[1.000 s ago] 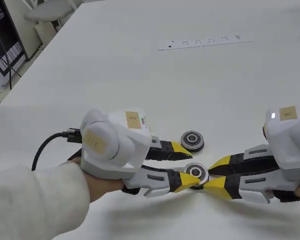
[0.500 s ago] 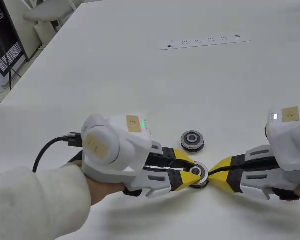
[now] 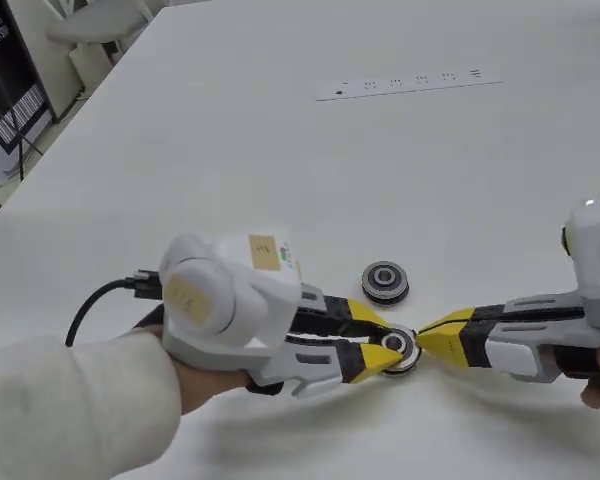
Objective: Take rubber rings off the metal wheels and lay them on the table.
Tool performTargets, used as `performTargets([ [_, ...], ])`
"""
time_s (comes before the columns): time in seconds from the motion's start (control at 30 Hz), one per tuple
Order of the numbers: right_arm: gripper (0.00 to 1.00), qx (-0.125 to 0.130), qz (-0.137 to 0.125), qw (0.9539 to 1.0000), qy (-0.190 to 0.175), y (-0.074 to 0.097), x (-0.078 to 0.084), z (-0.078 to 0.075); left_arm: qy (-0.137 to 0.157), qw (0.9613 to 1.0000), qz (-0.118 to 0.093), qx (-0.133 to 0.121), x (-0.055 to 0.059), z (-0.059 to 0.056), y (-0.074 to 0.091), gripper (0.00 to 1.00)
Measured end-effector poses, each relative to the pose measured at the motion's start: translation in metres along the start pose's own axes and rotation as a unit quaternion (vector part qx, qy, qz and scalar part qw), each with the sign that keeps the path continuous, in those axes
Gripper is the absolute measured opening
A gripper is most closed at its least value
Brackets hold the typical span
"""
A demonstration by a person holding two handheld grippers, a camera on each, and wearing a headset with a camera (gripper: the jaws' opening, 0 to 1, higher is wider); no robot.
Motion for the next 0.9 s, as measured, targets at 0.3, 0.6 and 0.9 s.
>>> performTargets([
  [0.3, 0.0, -0.002, 0.003, 0.9997, 0.022, -0.001, -0.003, 0.007, -0.004, 1.0, 0.0, -0.001, 0.001, 0.001, -0.001, 0.14],
  [0.6, 0.0, -0.037, -0.022, 0.9987, 0.027, -0.006, -0.014, 0.02, 0.011, 0.9999, -0.011, -0.006, 0.002, 0.002, -0.002, 0.14],
  [0.9, 0.0, -0.023, -0.012, 0.9986, 0.046, -0.004, -0.015, 0.016, 0.005, 0.9995, 0.014, 0.027, -0.008, 0.0, 0.01, 0.21],
])
Point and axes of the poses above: the centre of the closed fingertips' face, and the gripper's own axes: y roughly backward along the fingers, z roughly to its left, x roughly out of its underside, the point moved 7 cm from there along y, roughly backward along the fingers, and after that the axes turned 6 degrees about x, right-handed, at the moved point
